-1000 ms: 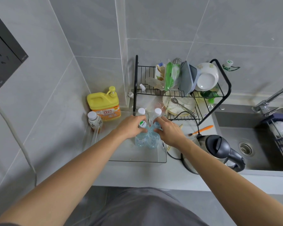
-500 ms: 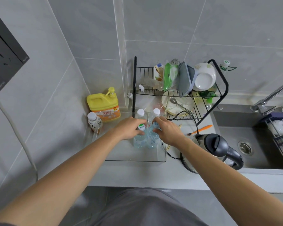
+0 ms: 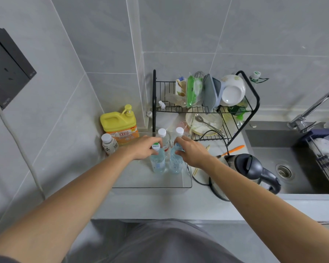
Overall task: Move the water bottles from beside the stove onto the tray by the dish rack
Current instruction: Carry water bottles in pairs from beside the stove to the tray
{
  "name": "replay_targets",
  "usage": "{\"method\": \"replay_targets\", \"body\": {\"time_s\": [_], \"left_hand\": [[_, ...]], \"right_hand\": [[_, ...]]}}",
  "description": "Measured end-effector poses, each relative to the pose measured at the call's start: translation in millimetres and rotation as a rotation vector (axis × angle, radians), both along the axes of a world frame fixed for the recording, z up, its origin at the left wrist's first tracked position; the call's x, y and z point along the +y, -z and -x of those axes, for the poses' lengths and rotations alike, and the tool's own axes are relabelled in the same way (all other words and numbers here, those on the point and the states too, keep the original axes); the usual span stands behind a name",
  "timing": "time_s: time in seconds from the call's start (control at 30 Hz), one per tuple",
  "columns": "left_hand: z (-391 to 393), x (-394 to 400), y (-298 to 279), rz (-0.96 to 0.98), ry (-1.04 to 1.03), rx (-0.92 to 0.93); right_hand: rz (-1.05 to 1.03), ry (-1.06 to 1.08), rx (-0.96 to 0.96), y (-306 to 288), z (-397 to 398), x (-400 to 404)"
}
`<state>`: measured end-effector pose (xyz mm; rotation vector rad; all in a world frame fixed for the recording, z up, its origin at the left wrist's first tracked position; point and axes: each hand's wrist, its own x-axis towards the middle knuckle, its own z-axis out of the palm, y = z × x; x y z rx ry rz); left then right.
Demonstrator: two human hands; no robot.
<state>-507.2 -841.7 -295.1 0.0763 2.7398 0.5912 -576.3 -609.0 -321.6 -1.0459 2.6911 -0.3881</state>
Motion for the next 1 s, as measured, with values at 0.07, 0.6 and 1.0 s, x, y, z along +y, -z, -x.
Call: {"method": "replay_targets", "body": {"time_s": [0.07,0.6,1.0], "left_hand": [[-3.2,4.8,-0.6,0.058,-0.016,0.031],[1.9,40.8,6.5,0.2,-0.105,0.141],[4.9,41.4,13.0,0.098,-0.122,0.131]], "right_hand": [[-0.004,0.001,0.001,0.4,-0.7,0.2],[0.007,0.025,0.016,-1.4,-3.5,-0.7],[-0.016,-0.016,0.0,-3.0,4.0,4.3]]}}
